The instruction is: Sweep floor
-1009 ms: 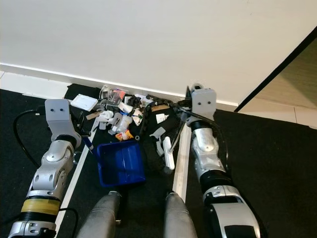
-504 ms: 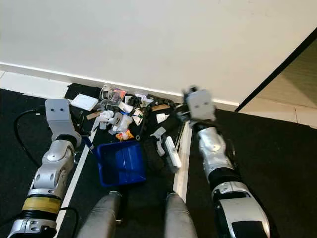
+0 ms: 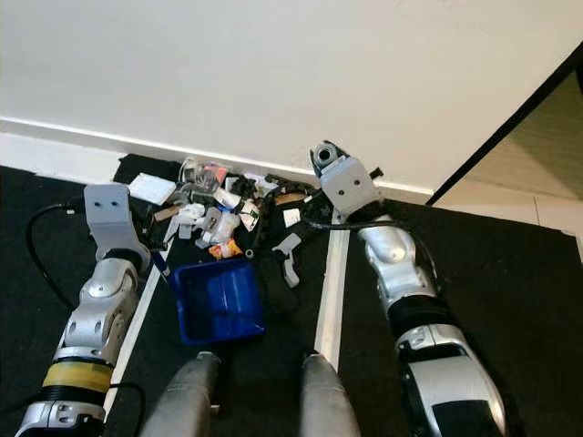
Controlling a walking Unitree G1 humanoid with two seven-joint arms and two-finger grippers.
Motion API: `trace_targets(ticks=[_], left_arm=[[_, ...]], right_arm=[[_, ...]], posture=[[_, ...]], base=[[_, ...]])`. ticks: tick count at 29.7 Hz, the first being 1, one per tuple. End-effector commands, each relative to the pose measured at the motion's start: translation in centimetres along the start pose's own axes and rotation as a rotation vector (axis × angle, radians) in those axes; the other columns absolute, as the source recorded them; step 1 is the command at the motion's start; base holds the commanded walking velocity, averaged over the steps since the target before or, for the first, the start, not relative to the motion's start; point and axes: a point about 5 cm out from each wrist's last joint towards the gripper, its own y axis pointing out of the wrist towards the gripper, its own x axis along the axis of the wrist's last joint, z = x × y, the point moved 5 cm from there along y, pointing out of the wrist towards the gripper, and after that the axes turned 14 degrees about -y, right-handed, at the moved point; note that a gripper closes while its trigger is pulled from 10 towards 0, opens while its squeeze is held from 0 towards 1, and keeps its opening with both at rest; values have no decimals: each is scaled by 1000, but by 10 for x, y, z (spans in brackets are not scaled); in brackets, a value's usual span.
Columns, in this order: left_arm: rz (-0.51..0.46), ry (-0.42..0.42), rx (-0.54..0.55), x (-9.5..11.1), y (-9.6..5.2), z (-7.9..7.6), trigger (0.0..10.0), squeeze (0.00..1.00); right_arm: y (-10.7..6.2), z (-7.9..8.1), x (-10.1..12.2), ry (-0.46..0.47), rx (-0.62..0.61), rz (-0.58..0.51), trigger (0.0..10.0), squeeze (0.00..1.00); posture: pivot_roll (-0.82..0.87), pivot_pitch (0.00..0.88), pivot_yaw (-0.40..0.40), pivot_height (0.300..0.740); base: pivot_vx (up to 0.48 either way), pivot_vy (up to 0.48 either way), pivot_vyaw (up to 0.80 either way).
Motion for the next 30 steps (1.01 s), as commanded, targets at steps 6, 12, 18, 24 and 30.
trace_targets(ticks=[6, 12, 18, 24, 30], left_arm=[[46, -24, -22, -15, -4, -7, 10000, 0], [46, -19, -29, -15, -5, -9, 10000, 0], [53, -21, -35, -19, -7, -13, 10000, 0], [67, -16, -32, -23, -8, -13, 10000, 0], [72, -9, -27, -23, -6, -12, 10000, 0]], right_arm=[[-8, 39, -12, 310, 14, 55, 10000, 0], [-2, 60, 0, 496, 62, 10, 10000, 0], [3, 74, 20, 669, 141, -61, 10000, 0], [6, 82, 38, 850, 190, -118, 10000, 0], [7, 88, 47, 973, 228, -144, 10000, 0]], posture=[[32, 188, -16, 740], [37, 188, -13, 740], [36, 189, -15, 740], [33, 189, -16, 740], [40, 187, -12, 740]], base=[[0, 0, 0], [0, 0, 0], [0, 0, 0], [0, 0, 0], [0, 0, 0]])
